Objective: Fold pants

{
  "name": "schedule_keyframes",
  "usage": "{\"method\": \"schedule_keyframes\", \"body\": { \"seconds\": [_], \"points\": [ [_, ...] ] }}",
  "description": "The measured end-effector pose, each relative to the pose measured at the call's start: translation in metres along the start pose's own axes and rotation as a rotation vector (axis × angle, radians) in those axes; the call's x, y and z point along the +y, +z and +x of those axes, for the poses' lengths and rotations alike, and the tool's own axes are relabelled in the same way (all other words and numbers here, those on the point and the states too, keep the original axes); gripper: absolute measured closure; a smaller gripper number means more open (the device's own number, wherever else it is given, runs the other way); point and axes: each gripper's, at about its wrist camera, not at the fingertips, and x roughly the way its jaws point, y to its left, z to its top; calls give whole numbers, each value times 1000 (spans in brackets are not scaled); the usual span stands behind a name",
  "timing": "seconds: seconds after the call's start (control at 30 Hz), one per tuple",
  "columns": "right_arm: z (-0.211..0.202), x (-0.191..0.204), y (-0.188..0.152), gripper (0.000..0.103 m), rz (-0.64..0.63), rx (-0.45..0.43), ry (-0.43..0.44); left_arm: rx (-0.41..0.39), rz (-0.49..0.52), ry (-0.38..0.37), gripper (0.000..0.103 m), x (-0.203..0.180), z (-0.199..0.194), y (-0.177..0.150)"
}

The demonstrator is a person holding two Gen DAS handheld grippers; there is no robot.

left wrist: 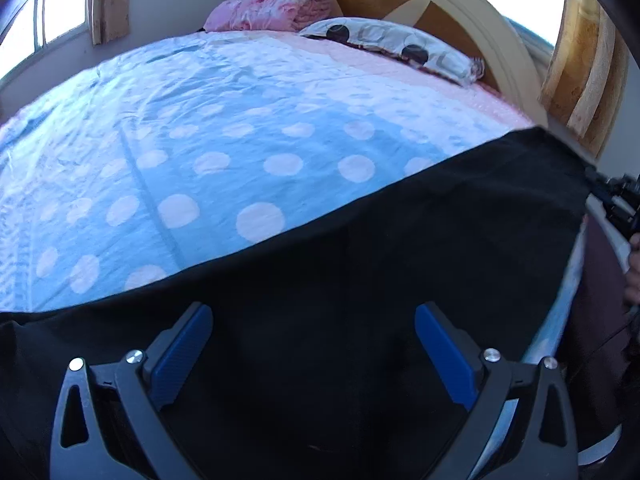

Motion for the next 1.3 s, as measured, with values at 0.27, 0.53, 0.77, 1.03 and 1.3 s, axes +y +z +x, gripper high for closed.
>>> {"method": "schedule_keyframes", "body": {
  "seconds": [0.27,0.53,0.77,1.03,1.3],
  "points": [
    [-14,49,-14,85,-285,-76,-73,-10,-22,-196,0,-24,-6,10],
    [7,126,-81,85,-738,4,-27,0,-112,-493,0,-61,16,45],
    [27,137,-120,85,-863,100,13,64,-179,-645,0,-90,53,63],
    [26,142,-138,85,-948,115,77,86,-192,-649,51,-100,61,66],
    [3,141,-143,79,-982,95,219,51,-118,-525,91,-84,36,53]
  ]
}}
